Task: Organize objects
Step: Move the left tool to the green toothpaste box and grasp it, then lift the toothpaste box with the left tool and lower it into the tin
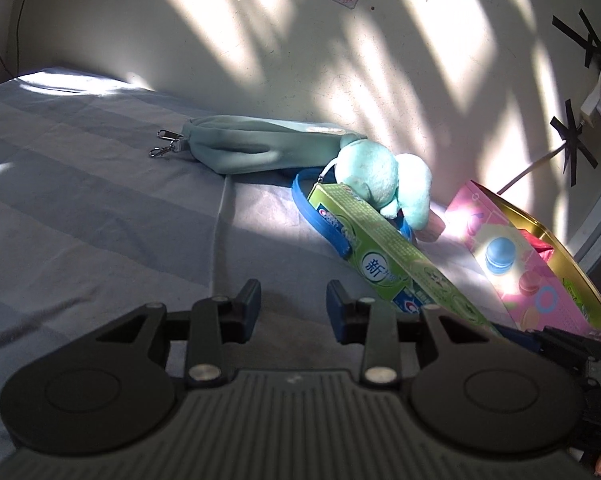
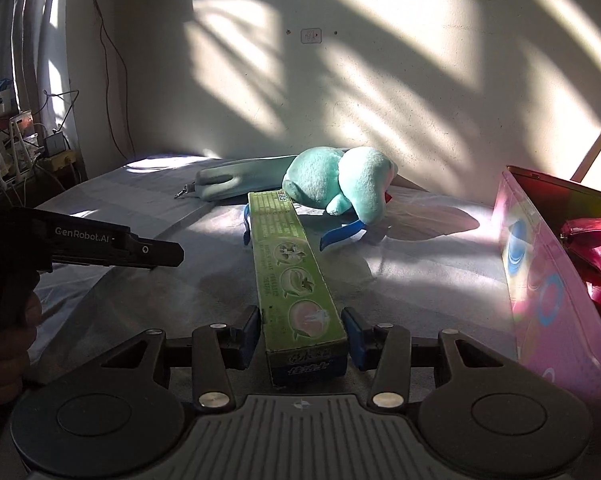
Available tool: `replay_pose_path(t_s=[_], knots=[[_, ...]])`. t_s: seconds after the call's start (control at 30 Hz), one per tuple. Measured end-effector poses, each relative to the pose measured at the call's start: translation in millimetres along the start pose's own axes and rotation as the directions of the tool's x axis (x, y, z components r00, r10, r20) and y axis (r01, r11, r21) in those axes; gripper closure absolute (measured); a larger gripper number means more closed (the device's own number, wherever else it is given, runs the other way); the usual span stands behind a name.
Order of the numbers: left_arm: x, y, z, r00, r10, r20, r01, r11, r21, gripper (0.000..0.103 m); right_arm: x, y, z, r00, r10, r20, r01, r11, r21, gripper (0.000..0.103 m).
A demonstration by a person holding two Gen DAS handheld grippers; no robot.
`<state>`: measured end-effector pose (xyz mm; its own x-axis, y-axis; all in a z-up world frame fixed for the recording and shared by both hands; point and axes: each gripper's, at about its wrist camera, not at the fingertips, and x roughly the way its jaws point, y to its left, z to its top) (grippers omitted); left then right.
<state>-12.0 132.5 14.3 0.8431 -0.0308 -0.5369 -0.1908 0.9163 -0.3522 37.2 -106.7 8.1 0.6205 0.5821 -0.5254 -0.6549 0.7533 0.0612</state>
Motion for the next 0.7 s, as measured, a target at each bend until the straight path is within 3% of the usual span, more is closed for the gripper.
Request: replay_pose_path(t_s=[0.13,0.27,0.33,0.4,0.47,0.53,0.6,0.67,0.7], knots=[[0,0,-1,1.000,-0.006,-0.002,0.006,1.000,0.004,0.062,-18,5,-8,1.000,0.000,-0.012,0.000,1.000,-0.024,0.064],[-2,-8,-3,1.000,-0.020,-0.022,0.021,0.999,0.026,0.044,-57,3,-32,1.000,0.007,-0.023,-0.009,0.997,-0.075,0.066],[-3,-17,-5,0.995,-0.080,-0.064,0.080,0.997,0.003,0.040,-80,-5,-43,0.999,0.020,-0.030,-0.022,0.997,-0.072,0.066],[-3,-29,-6,0.978,-0.168,-0.125,0.163,0.985,-0.049,0.039,-102,-15,-55,0.999,0.033,-0.037,-0.035,0.999,-0.040,0.066],[0,-49,-9,0.946,-0.259,-0.197,0.245,0.965,-0.095,0.036,-119,-24,-65,0.999,0.042,-0.035,-0.042,0.999,0.005,0.065],[5,-78,-15,0.921,-0.282,-0.268,0.272,0.959,-0.074,0.026,-126,-36,-72,0.995,0.089,-0.039,-0.085,0.991,0.104,0.065],[12,-98,-23,0.906,-0.271,-0.326,0.270,0.962,-0.050,0.019,-127,-60,-79,0.980,0.197,-0.014,-0.182,0.931,0.317,0.065],[14,-112,-28,0.911,-0.255,-0.325,0.264,0.964,-0.016,0.012,-121,-84,-88,0.956,0.292,0.030,-0.267,0.823,0.501,0.065],[16,-117,-30,0.910,-0.249,-0.331,0.262,0.965,-0.008,0.013,-119,-91,-93,0.946,0.319,0.051,-0.293,0.782,0.550,0.065]])
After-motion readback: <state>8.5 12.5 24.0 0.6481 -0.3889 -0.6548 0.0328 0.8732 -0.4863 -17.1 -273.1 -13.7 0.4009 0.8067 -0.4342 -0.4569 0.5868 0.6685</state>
